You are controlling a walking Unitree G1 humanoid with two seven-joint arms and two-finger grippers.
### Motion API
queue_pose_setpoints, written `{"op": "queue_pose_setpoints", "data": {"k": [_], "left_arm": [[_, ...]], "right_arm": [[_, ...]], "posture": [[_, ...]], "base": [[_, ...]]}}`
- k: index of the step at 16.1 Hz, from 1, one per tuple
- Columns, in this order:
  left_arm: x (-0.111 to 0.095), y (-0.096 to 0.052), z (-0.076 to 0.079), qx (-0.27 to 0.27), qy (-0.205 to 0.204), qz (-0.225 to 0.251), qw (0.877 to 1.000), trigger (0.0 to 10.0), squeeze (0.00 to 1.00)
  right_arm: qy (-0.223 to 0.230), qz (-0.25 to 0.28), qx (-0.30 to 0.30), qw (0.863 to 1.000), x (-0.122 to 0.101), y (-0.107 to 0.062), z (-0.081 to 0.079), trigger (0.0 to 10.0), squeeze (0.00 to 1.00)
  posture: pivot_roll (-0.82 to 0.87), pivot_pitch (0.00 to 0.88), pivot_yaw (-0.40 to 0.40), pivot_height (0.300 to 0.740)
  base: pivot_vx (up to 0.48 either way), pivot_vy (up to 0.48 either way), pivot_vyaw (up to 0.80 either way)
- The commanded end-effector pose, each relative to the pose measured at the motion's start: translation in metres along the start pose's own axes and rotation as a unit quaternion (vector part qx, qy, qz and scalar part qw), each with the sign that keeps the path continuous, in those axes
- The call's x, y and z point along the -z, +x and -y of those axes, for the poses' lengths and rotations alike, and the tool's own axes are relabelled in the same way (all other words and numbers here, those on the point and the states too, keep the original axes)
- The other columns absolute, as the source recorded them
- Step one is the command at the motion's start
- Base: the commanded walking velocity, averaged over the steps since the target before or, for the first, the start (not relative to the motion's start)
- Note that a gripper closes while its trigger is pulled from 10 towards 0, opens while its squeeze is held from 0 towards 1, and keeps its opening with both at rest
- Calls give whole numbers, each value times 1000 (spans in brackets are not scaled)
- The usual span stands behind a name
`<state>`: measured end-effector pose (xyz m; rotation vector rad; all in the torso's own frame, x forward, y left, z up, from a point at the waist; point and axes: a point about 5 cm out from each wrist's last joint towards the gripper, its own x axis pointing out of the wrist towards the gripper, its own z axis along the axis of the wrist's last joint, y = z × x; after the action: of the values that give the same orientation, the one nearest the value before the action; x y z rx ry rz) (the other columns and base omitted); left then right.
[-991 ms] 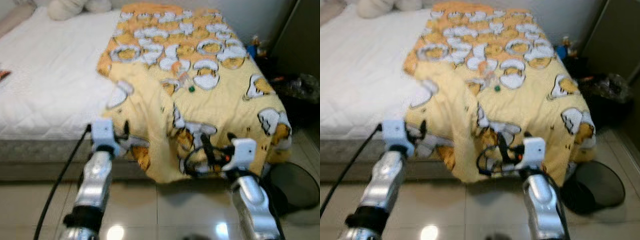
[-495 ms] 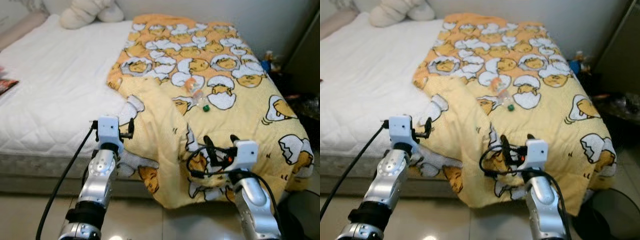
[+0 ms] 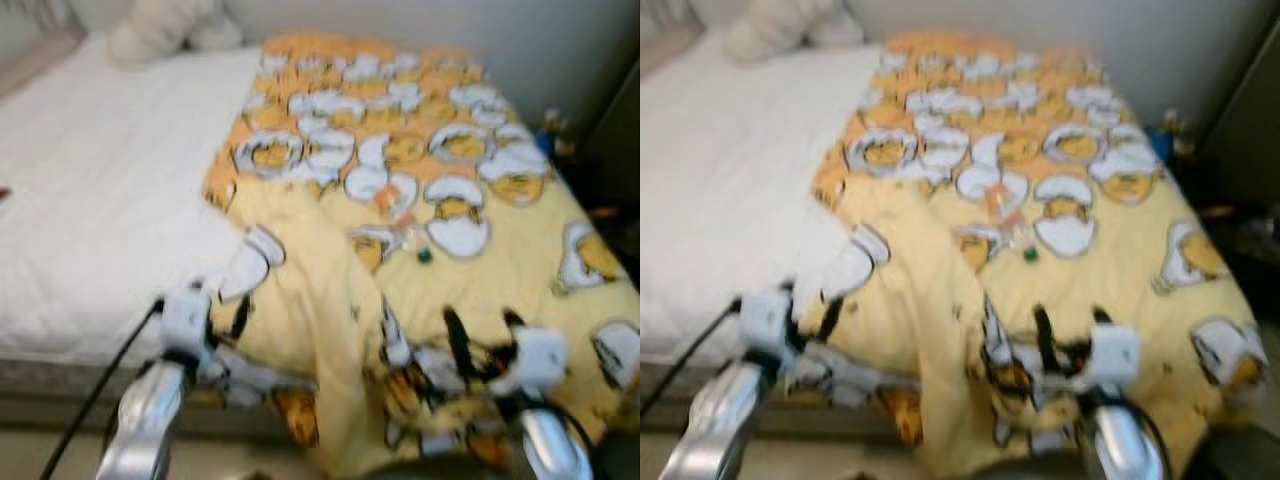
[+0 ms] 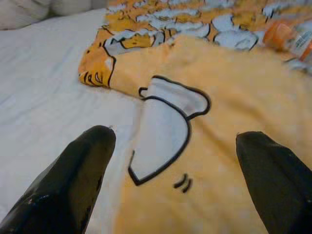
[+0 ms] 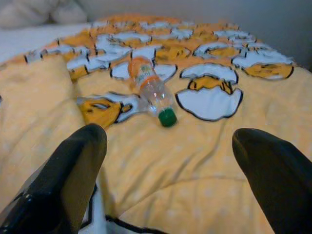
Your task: Clean up the room
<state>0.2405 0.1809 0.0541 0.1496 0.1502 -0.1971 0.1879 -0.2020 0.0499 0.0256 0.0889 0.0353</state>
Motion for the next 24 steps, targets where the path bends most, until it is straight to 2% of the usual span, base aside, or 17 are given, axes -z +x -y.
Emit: {"op": "queue_pose_setpoints", "data": {"k": [1,2,3,5,9,11,14,16,19,24], "left_arm": [[-25,13,12,14,-4,49,999,10000,0],[-31,27,14,3,-30,54,998,10000,0],[-38,37,15,-4,-36,60,998,10000,0],[-46,39,17,6,-32,68,997,10000,0],[-43,42,21,27,-36,61,997,10000,0],[-49,44,22,31,-14,84,996,10000,0],[-59,53,22,44,-42,93,994,10000,0],[-60,56,16,26,-33,93,995,10000,0],[-56,56,10,7,-35,80,996,10000,0],[-57,54,5,-11,-25,88,996,10000,0]], "right_arm": [[-2,-1,5,1000,-2,0,6,10000,0],[-1,-10,-4,1000,2,8,2,10000,0],[3,-2,-7,1000,-3,19,-1,10000,0],[6,18,-10,1000,-15,34,-5,10000,0],[9,16,-9,1000,-13,33,-7,10000,0],[10,12,-5,1000,-12,31,-7,10000,0],[13,18,-3,1000,-15,34,-9,10000,0],[24,29,5,999,-18,40,-11,10000,0],[30,31,2,999,-20,44,-15,10000,0],[26,25,-13,999,-24,54,-17,10000,0]], "posture": [[-8,0,-3,736],[-11,0,-2,736],[-1,0,-9,736],[2,0,-7,736],[-2,0,-2,736],[-9,0,1,736],[-17,0,6,736],[-29,0,30,736],[-24,0,34,736],[-4,0,25,736]], "base": [[0,0,0],[0,-262,0],[0,-480,0],[0,-461,0],[0,-458,0],[133,-411,0],[0,0,0],[480,0,0],[480,0,0],[480,0,0]]}}
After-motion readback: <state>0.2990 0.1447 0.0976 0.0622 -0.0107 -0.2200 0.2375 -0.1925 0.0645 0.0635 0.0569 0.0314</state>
